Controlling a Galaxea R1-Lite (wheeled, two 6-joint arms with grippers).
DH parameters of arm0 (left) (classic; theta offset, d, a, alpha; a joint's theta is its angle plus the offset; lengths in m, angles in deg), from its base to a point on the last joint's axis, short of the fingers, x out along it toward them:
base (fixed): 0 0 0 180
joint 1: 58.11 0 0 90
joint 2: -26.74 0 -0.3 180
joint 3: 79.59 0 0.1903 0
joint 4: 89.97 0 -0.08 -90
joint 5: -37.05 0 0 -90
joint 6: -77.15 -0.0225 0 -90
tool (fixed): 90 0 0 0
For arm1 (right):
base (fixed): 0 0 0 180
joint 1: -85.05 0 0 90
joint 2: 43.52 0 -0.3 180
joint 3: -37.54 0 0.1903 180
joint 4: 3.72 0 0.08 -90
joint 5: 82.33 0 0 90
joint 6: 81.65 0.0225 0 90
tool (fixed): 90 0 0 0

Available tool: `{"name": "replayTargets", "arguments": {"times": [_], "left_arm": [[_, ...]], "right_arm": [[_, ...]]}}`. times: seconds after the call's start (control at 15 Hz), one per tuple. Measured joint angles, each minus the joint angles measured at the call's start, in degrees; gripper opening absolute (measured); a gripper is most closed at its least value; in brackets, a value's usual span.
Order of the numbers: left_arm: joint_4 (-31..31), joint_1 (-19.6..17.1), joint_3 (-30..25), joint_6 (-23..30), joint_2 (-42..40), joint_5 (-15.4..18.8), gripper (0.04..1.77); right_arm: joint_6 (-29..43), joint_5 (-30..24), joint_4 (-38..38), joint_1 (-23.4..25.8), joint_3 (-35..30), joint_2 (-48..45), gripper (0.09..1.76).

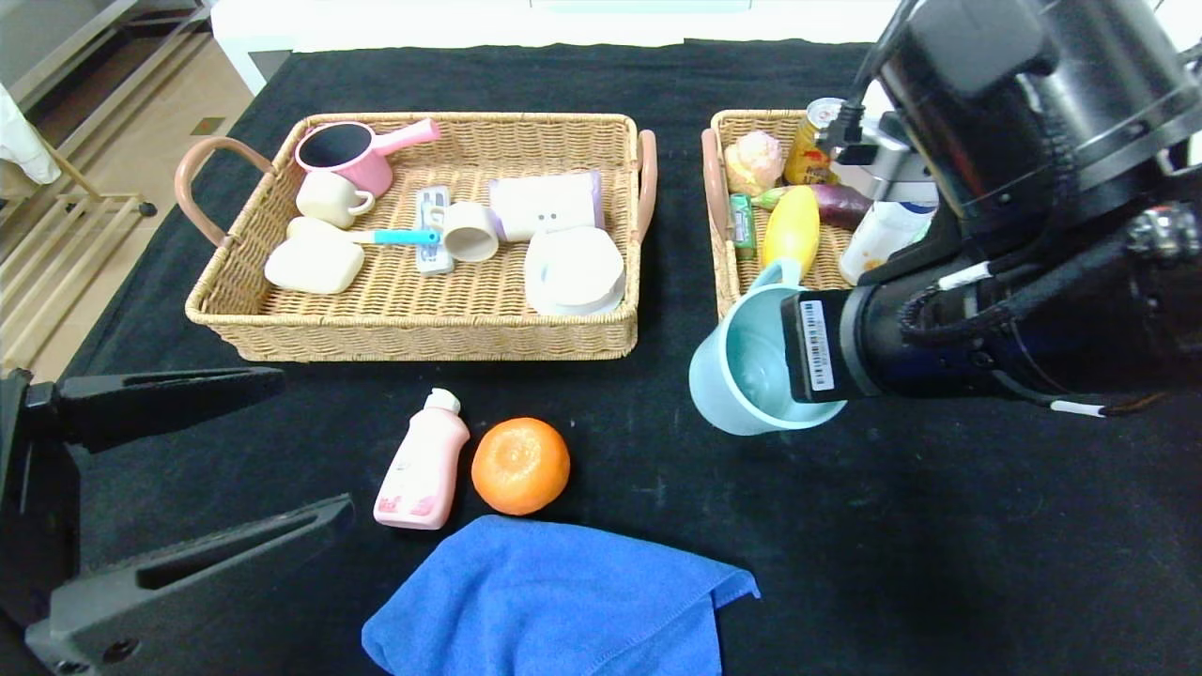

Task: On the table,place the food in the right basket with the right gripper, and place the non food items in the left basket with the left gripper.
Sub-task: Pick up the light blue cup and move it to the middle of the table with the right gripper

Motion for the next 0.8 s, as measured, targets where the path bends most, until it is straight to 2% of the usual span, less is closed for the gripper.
{"name": "replayTargets", "arguments": {"times": [0.2,0.8], "left_arm": [[0.0,0.0,0.0,-0.1,-0.1,0.0,1.72],[0.0,0.0,0.0,-0.1,-0.1,0.0,1.72]], "right_arm": [[-0.3,0.1,0.0,-1.6,5.1,5.1,0.2],[-1.0,0.2,0.5,-2.6,9.8,13.3,0.2]]}}
